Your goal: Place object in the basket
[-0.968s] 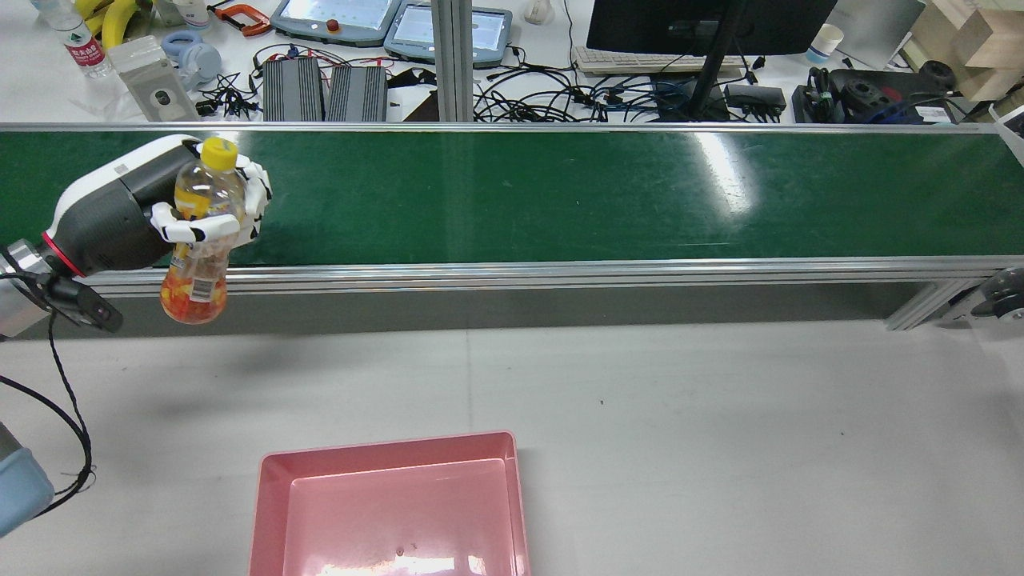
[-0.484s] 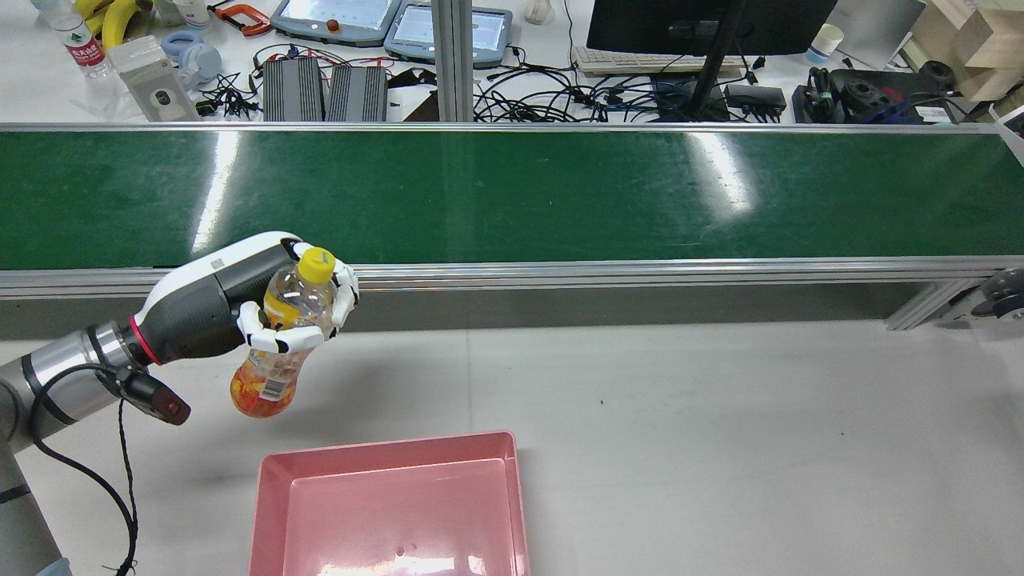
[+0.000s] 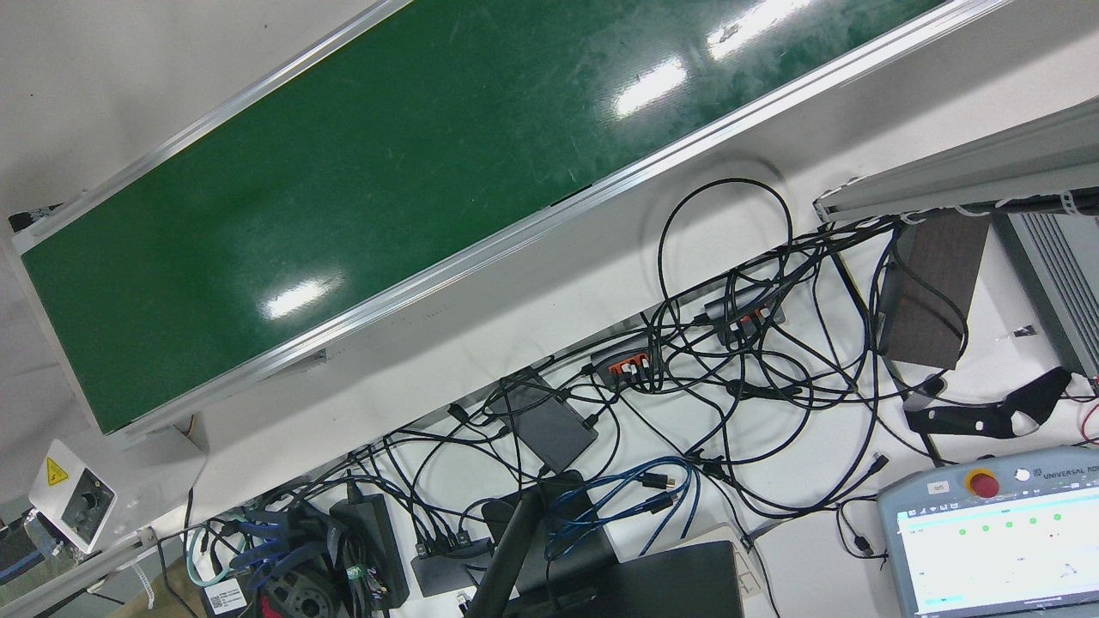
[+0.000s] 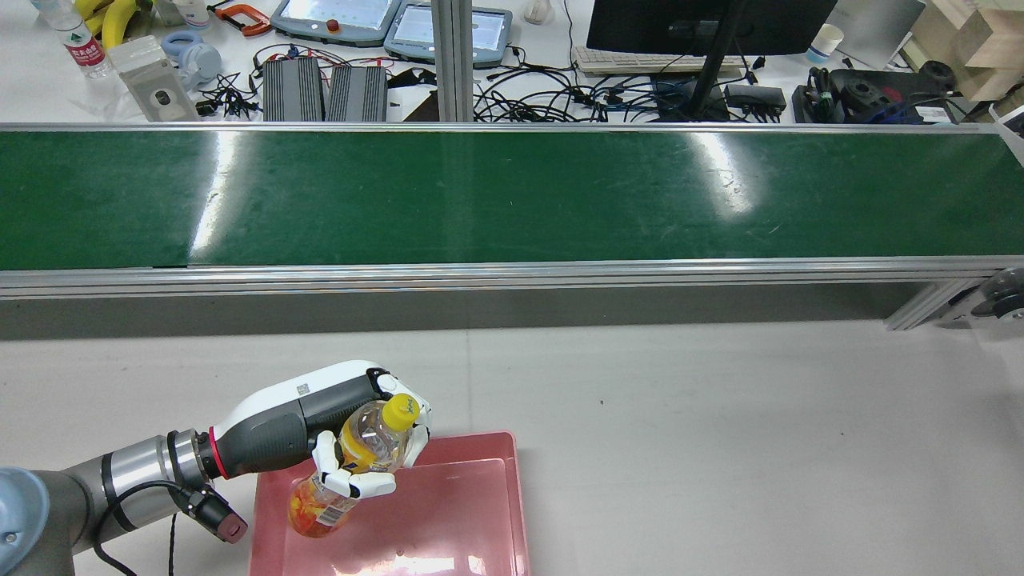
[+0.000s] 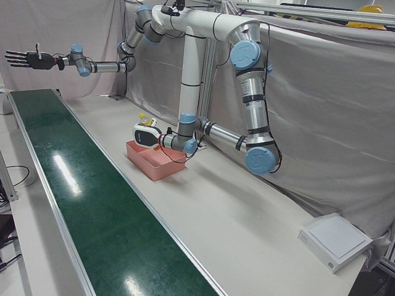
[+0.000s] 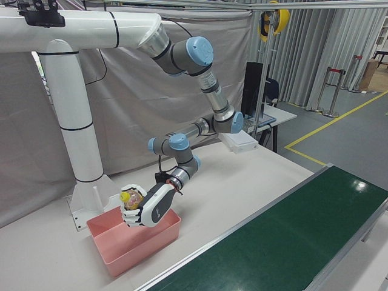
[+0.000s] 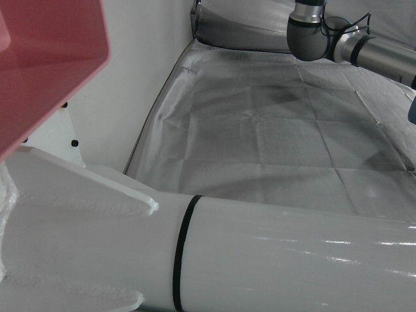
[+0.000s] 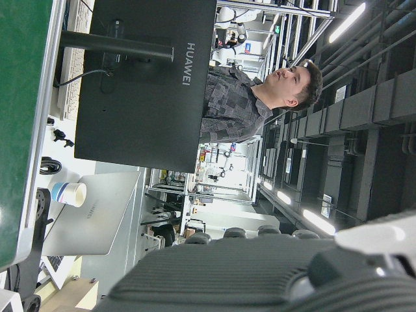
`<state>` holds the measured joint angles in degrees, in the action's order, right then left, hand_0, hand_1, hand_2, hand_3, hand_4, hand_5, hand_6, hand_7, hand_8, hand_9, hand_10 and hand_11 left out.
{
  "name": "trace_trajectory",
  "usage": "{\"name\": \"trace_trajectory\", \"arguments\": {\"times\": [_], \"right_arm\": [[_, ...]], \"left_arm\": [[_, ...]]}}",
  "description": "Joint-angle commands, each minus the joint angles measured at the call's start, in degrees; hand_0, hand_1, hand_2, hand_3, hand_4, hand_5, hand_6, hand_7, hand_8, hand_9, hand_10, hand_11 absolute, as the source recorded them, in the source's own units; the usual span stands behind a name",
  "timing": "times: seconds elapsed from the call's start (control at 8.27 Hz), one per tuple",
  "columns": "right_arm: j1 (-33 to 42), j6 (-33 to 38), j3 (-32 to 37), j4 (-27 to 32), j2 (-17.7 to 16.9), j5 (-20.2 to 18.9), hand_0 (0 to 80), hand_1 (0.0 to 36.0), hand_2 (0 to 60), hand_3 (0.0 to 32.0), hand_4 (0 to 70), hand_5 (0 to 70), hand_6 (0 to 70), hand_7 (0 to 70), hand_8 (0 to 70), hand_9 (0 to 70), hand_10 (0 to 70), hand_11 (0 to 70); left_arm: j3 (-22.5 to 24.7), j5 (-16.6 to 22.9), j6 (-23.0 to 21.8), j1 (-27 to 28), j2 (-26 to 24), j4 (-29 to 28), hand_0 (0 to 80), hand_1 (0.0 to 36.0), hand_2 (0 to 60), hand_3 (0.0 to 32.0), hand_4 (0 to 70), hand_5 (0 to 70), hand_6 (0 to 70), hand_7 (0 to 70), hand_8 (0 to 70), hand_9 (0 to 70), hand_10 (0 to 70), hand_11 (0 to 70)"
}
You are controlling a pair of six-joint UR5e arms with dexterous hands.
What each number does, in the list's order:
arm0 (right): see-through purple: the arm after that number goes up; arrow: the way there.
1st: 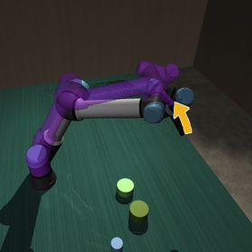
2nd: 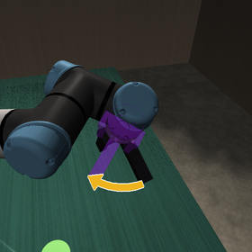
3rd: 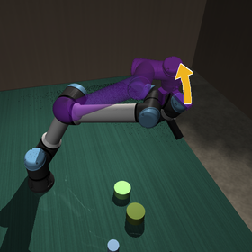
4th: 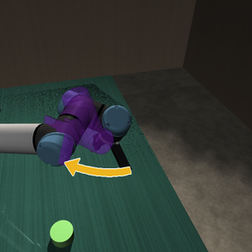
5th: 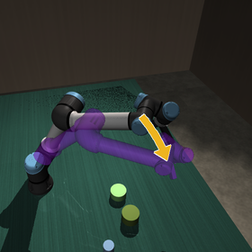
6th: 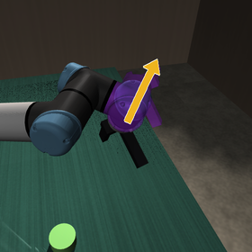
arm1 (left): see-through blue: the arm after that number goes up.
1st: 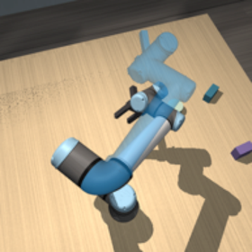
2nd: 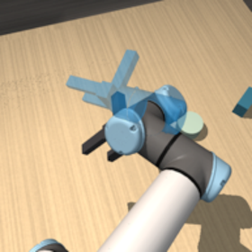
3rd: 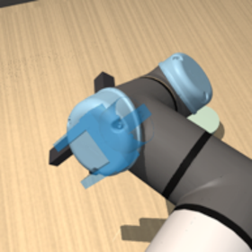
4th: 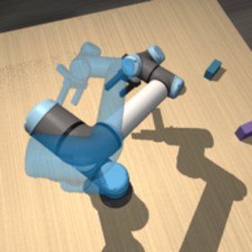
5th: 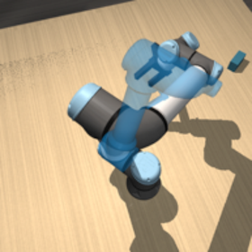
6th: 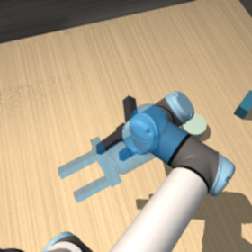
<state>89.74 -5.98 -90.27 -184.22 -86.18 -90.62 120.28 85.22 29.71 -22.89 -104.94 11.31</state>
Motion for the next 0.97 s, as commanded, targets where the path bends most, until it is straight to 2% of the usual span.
{"name": "trace_trajectory", "arguments": {"times": [0.0, 0.12, 0.24, 0.36, 0.48, 0.6, 0.73, 0.85], "right_arm": [[0.0, 0.0, 0.0, 0.0, 0.0, 0.0, 0.0, 0.0, 0.0, 0.0, 0.0, 0.0, 0.0, 0.0, 0.0, 0.0, 0.0, 0.0], [0.0, 0.0, 0.0, 0.0, 0.0, 0.0, 0.0, 0.0, 0.0, 0.0, 0.0, 0.0, 0.0, 0.0, 0.0, 0.0, 0.0, 0.0], [0.0, 0.0, 0.0, 0.0, 0.0, 0.0, 0.0, 0.0, 0.0, 0.0, 0.0, 0.0, 0.0, 0.0, 0.0, 0.0, 0.0, 0.0], [0.0, 0.0, 0.0, 0.0, 0.0, 0.0, 0.0, 0.0, 0.0, 0.0, 0.0, 0.0, 0.0, 0.0, 0.0, 0.0, 0.0, 0.0], [0.0, 0.0, 0.0, 0.1, 0.0, 0.0, 0.0, 0.0, 0.0, 0.0, 0.0, 0.0, 0.0, 0.0, 0.0, 0.0, 0.0, 0.0], [0.0, 0.0, 0.0, 0.0, 0.0, -0.1, 0.0, 0.0, 0.0, 0.0, 0.0, 0.0, 0.0, 0.0, 0.0, 0.0, 0.0, 0.0], [0.0, 0.0, 0.0, 0.0, 0.0, -0.1, 0.0, 0.0, 0.0, 0.0, 0.0, 0.0, 0.0, 0.0, 0.0, 0.0, 0.0, 0.0], [0.0, 0.0, 0.0, 0.0, 0.0, 0.0, 0.0, 0.0, 0.0, 0.0, 0.0, 0.0, 0.0, 0.0, 0.0, 0.0, 0.0, 0.0]], "left_arm": [[0.0, -0.1, 0.1, 2.4, -0.1, -0.3, 47.6, 0.0, 0.0, 0.0, 7.3, 27.5, 0.0, 14.5, 17.6, 16.3, 20.1, 29.5], [0.0, -0.1, 0.1, 2.3, -0.1, -0.5, 48.0, 0.0, 0.0, 3.4, 0.4, 22.2, 0.0, 11.8, 14.1, 10.1, 10.3, 15.3], [0.0, -0.1, 0.1, 2.2, -0.2, -0.5, 47.6, 0.0, 0.0, 20.2, 0.0, 10.9, 0.0, 8.5, 9.8, 2.6, 4.0, 6.0], [0.0, -0.1, 0.1, 2.1, -0.3, -0.5, 47.7, 0.0, 0.0, 30.0, 0.0, 4.8, 0.0, 6.7, 7.3, 0.0, 1.1, 1.9], [0.2, -0.1, -0.1, 1.9, -0.3, -0.5, 48.0, 0.0, 0.0, 31.4, 0.0, 3.3, 0.0, 5.7, 7.3, 0.0, 0.7, 1.4], [1.5, -0.1, -0.4, 1.3, -0.1, -0.5, 48.0, 0.0, 0.0, 29.6, 0.0, 2.0, 0.0, 6.0, 7.9, 0.0, 1.0, 1.7], [2.5, -0.1, -1.0, -1.2, -0.1, -0.4, 48.0, 0.0, 0.0, 25.6, 0.0, 1.8, 0.0, 5.9, 8.1, 0.0, 1.1, 1.8], [3.0, -0.1, -2.3, -5.8, 0.0, -0.1, 47.4, 0.0, 0.0, 22.8, 0.0, 3.9, 0.0, 6.1, 7.8, 0.0, 0.0, 0.2]]}}
